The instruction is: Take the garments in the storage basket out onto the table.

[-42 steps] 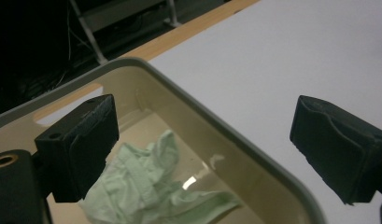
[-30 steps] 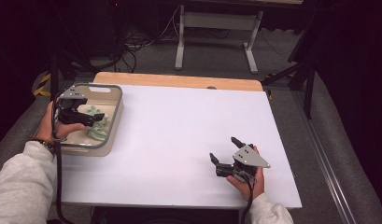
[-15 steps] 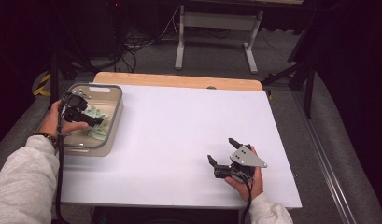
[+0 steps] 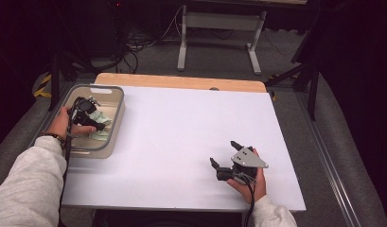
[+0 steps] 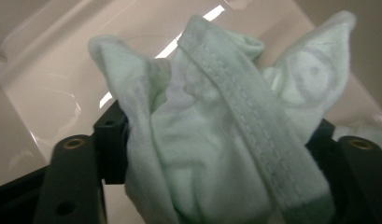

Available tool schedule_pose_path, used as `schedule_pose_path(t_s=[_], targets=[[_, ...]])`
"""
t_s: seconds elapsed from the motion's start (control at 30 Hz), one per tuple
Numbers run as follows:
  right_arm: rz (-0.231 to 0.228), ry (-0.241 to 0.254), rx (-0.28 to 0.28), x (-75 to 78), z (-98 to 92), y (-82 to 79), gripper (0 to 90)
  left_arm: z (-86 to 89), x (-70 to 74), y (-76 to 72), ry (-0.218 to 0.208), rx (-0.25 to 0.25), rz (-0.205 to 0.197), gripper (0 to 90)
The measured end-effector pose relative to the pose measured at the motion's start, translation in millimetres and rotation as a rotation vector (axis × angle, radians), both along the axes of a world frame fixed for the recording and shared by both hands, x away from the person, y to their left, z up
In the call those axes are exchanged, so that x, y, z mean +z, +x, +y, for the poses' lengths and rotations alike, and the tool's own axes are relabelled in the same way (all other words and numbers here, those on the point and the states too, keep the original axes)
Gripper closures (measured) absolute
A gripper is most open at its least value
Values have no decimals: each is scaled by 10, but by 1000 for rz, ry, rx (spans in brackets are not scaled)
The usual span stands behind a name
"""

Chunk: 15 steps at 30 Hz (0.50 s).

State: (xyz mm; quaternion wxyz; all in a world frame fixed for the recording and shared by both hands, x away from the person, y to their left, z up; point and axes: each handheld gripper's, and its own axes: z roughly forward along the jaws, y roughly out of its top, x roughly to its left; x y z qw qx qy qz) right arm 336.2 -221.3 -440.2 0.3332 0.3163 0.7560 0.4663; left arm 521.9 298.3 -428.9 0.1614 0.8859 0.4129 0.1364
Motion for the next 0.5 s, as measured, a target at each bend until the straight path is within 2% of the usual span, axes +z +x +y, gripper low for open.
schedule_pose_path(t_s=[0.2, 0.3, 0.4, 0.5], targets=[[0, 9, -2, -3, -6, 3, 85, -57, 54, -54, 50, -25, -39, 496], [-4, 22, -7, 5, -22, 4, 88, -53, 78, -69, 44, -27, -50, 518], [-5, 20, -10, 6, -25, 6, 89, -39, 139, -103, 36, -19, -94, 522], [-6, 19, -10, 7, -20, 2, 90, -28, 170, -125, 26, -14, -112, 524]])
